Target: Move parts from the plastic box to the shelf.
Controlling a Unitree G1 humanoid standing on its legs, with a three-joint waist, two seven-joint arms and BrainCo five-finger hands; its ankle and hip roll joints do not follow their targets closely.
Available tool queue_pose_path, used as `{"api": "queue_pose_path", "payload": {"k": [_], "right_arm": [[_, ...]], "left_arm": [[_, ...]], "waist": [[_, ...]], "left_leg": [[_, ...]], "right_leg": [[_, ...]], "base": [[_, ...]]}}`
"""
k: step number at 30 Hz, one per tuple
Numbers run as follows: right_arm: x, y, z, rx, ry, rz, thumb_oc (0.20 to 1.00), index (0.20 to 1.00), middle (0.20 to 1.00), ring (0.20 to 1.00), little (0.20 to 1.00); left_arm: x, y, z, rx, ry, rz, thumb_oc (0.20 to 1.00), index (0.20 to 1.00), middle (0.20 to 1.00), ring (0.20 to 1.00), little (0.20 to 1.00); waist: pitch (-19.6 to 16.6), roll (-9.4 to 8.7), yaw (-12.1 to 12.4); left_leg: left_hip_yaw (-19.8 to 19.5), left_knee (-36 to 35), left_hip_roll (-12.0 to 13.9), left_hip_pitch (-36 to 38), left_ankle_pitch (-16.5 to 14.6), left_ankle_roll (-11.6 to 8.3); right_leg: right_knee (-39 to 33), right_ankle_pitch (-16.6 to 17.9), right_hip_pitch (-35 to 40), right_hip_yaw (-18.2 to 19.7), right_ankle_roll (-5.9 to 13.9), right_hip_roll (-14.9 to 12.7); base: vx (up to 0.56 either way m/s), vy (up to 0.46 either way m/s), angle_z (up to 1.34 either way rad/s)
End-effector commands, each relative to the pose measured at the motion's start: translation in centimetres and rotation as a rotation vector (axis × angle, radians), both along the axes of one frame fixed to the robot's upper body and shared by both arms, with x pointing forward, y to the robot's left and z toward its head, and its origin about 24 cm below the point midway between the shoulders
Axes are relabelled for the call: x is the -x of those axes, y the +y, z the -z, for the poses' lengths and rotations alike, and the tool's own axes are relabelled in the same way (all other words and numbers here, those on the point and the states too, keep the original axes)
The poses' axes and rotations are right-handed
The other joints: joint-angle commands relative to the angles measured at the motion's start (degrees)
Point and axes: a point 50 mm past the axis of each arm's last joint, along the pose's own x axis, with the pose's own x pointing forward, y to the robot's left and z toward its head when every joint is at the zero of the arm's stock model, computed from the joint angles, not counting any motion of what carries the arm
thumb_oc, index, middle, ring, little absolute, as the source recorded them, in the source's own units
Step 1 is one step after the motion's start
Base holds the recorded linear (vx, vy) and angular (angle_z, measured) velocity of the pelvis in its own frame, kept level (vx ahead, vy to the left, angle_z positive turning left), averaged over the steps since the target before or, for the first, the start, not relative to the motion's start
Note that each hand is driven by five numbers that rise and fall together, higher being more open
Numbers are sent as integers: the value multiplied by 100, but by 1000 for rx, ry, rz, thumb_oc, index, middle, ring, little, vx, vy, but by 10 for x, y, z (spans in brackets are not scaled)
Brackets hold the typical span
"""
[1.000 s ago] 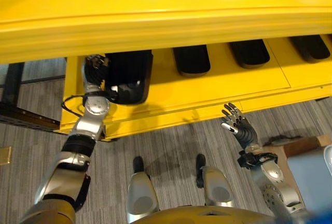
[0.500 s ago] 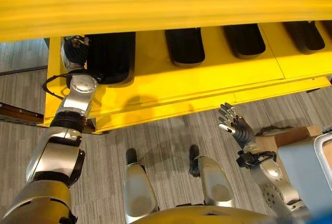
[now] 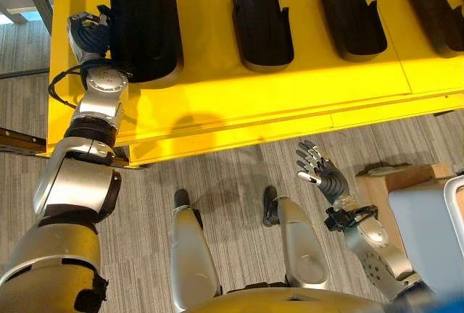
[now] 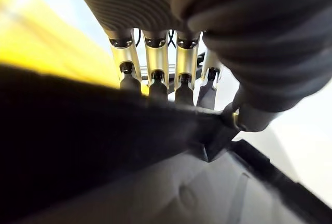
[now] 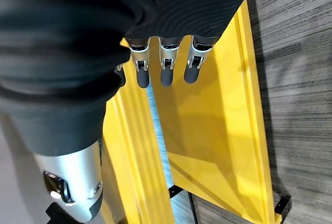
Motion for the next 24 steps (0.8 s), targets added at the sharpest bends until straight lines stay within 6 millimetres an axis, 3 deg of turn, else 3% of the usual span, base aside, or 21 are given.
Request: {"api": "queue_pose_path", "payload": {"k": [1, 8, 13, 14, 24], "right_arm": [[1, -2, -12, -39, -63, 3, 1000, 1000, 1000, 1000, 1000], [3, -4, -9, -46, -43, 7, 1000, 1000, 1000, 1000, 1000], [4, -7, -9, -46, -39, 7, 1000, 1000, 1000, 1000, 1000], [5, -8, -9, -48, -40, 0, 1000, 1000, 1000, 1000, 1000], [8, -11, -9, -52, -39, -13, 1000, 1000, 1000, 1000, 1000]], "left_arm": [[3, 4, -41, -6, -135, 1, 200, 200, 200, 200, 200], [2, 10, -48, 52, -143, -10, 200, 200, 200, 200, 200], [3, 14, -54, -20, -99, -40, 200, 200, 200, 200, 200], [4, 18, -52, -30, -81, -55, 200, 200, 200, 200, 200], [8, 26, -54, -94, -45, -97, 200, 200, 200, 200, 200]], "waist": [[-474, 132, 11], [-540, 140, -9], [-625, 146, -20], [-649, 145, -20], [-834, 132, -33]], "left_leg": [[141, 37, 226, -178, 202, 57], [109, 229, 218, -528, 164, 93], [81, 341, 220, -755, 148, 111], [103, 387, 251, -695, -13, 79], [120, 477, 261, -940, -38, 101]], "right_leg": [[-315, 531, -188, 198, 312, -144], [-122, 480, -533, 224, 303, -193], [-7, 476, -778, 262, 310, -214], [56, 347, -747, 283, 353, -213], [150, 339, -1036, 338, 374, -238]], "base": [[-14, 8, 5], [-2, 1, 1], [21, 8, 1], [85, 12, -2], [9, 2, -1]]}}
